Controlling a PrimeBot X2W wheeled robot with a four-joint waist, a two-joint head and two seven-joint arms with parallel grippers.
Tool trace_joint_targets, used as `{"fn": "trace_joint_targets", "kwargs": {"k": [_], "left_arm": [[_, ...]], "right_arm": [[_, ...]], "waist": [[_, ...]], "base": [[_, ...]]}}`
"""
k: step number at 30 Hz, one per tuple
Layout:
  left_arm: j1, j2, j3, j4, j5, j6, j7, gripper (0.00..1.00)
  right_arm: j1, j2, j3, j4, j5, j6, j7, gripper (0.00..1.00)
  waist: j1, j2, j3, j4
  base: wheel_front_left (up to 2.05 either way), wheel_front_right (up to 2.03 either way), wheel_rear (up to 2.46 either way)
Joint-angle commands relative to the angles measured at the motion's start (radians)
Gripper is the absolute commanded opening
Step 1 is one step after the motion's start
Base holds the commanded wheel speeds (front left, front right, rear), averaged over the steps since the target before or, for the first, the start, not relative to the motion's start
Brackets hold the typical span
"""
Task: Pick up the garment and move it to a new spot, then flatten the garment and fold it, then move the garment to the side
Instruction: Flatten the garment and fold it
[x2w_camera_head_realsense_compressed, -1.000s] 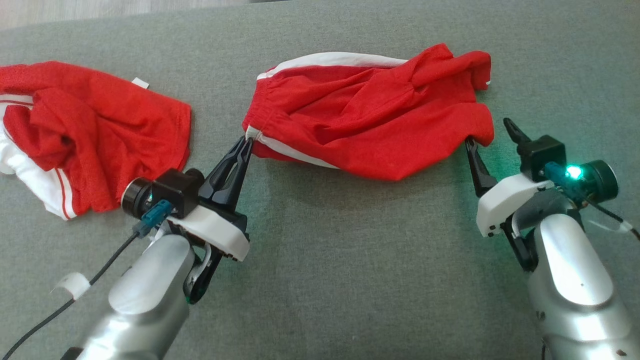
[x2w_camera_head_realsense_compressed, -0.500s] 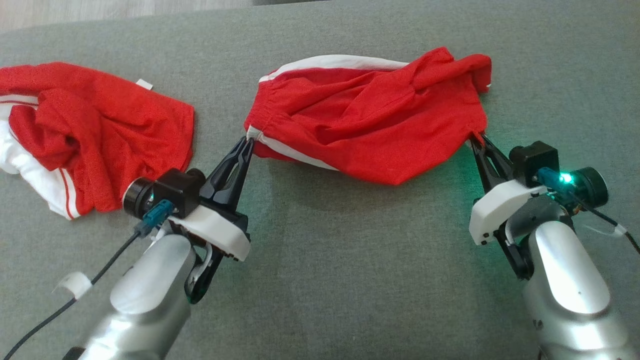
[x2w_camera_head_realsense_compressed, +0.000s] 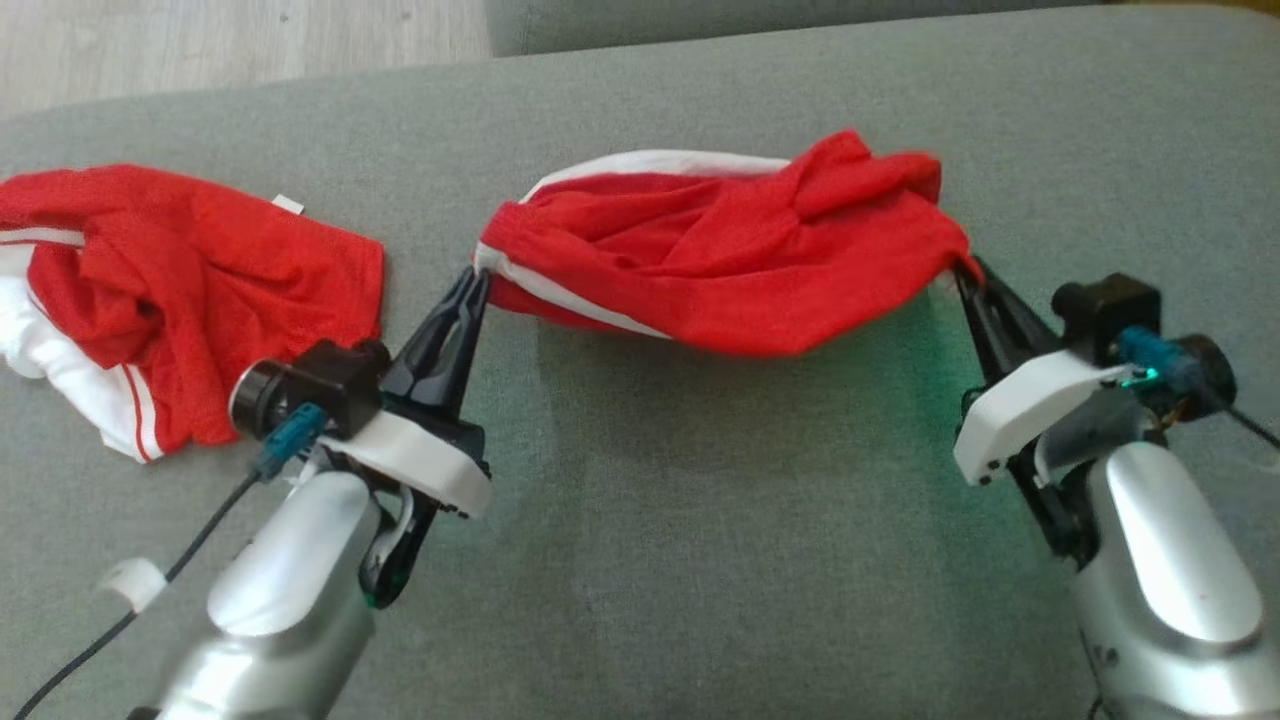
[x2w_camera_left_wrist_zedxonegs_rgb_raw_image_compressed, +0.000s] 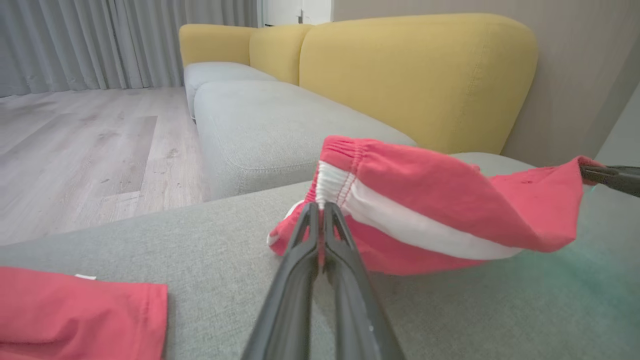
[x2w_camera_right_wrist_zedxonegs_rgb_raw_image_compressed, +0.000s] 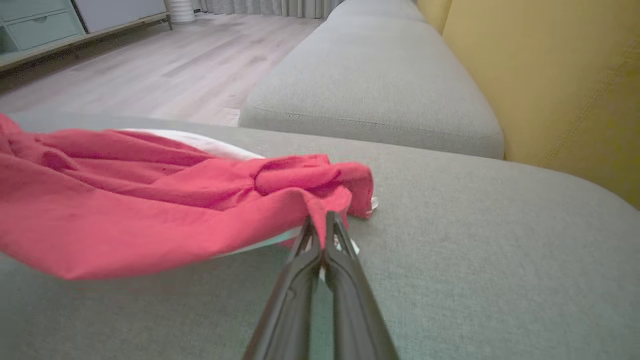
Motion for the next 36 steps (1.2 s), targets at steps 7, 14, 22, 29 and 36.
{"fn": "trace_joint_targets", "kwargs": {"k": [7, 14, 22, 29, 36], "left_arm": [[-0.038, 0.044, 0.124, -0.117, -0.007, 0.022, -0.012, 0.00], [-0.162, 0.078, 0.181, -0.211, -0.033, 0.032, 0.032, 0.00], [-0.233, 0.106, 0.222, -0.301, -0.032, 0.070, 0.055, 0.00], [-0.135, 0.141, 0.232, -0.443, -0.040, 0.120, 0.077, 0.00], [0.004, 0.189, 0.260, -0.667, -0.074, 0.196, 0.150, 0.00]], "right_arm": [[-0.077, -0.064, 0.026, -0.147, 0.097, -0.001, 0.050, 0.00], [-0.242, -0.129, 0.059, -0.190, 0.144, -0.001, 0.034, 0.00], [-0.365, -0.159, 0.105, -0.185, 0.176, -0.001, -0.022, 0.00], [-0.301, -0.216, 0.109, -0.272, 0.197, -0.001, 0.021, 0.00], [-0.167, -0.234, 0.038, -0.480, 0.215, -0.001, 0.194, 0.00]], "waist": [[0.0001, 0.0000, -0.043, 0.010], [0.0001, 0.0000, -0.103, 0.025], [0.0001, 0.0000, -0.173, 0.012], [0.0001, 0.0000, -0.211, -0.008], [0.0001, 0.0000, -0.201, -0.026]], "base": [[0.00, 0.00, 0.00], [0.00, 0.00, 0.00], [0.00, 0.00, 0.00], [0.00, 0.00, 0.00], [0.00, 0.00, 0.00]]}}
